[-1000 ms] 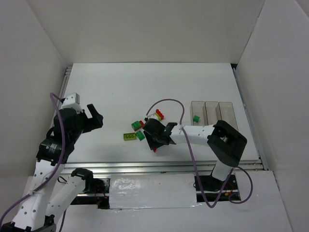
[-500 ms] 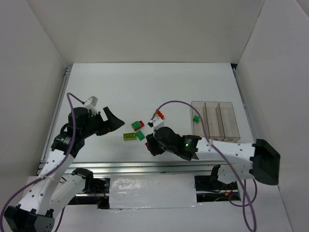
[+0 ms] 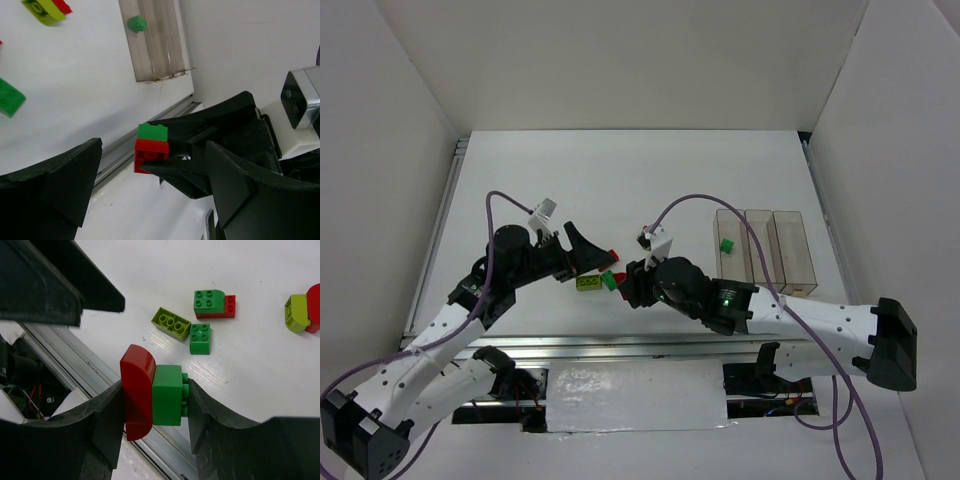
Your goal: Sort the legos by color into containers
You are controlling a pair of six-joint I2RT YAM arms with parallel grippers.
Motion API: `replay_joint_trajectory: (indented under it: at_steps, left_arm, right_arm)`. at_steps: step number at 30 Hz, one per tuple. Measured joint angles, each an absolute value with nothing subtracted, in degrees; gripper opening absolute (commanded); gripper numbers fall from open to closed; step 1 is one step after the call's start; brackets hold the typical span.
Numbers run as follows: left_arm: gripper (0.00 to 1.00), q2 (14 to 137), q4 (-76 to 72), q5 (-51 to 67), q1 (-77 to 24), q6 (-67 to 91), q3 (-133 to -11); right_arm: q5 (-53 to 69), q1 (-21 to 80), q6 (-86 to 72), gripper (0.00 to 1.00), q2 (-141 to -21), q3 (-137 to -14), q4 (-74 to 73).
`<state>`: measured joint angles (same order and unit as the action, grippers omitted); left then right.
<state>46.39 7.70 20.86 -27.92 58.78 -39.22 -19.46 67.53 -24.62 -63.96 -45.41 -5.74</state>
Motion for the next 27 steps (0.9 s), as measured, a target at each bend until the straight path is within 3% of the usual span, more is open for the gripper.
replay_joint_trajectory:
  at_steps: [5, 10, 14, 18, 20, 21, 23, 25, 26, 27]
  left_arm:
    - [0.95, 49.41, 4.16, 19.75, -33.21, 60.31, -39.2]
    - [0.85, 52.9, 0.34, 18.31, -37.47, 60.73, -39.22]
    - [0.67, 54.26, -0.99, 16.29, -39.0, 60.42, -39.27]
    - [0.29, 55.24, -1.08, 15.16, -39.46, 60.12, -39.29]
    - [0.19, 55.66, -1.54, 14.96, -39.7, 59.77, -39.44]
    - [0.07, 55.77, -1.54, 14.94, -39.68, 59.9, -39.44]
    - [0.0, 56.1, -1.34, 14.79, -39.79, 59.72, -39.7]
    - [0.0, 56.4, -1.19, 14.66, -39.94, 59.09, -39.99]
    - [0.0, 56.42, -1.04, 14.55, -39.97, 58.76, -40.1]
    - [0.0, 56.42, -0.84, 14.39, -39.97, 58.61, -40.12]
  right_arm:
    - [-20.32, 67.64, -25.3, 0.01, -63.77, -46.02, -5.76]
    - [-21.93, 67.64, -26.24, 0.01, -63.88, -48.03, -7.42]
    - [-22.87, 67.88, -27.44, 0.01, -63.86, -48.25, -8.4]
    - [-23.29, 67.9, -27.97, 0.02, -63.61, -48.25, -8.56]
    - [-23.44, 67.9, -28.21, 0.02, -63.55, -48.25, -8.88]
    - [-23.59, 67.9, -28.42, 0.02, -63.55, -48.25, -8.93]
    - [-23.94, 67.9, -29.1, 0.04, -63.57, -48.25, -9.17]
    - [-24.4, 67.88, -29.87, 0.22, -63.83, -48.42, -9.54]
    - [-24.62, 67.88, -30.24, 0.53, -64.01, -48.49, -9.56]
    - [-24.58, 67.85, -30.48, 0.97, -64.16, -48.51, -9.56]
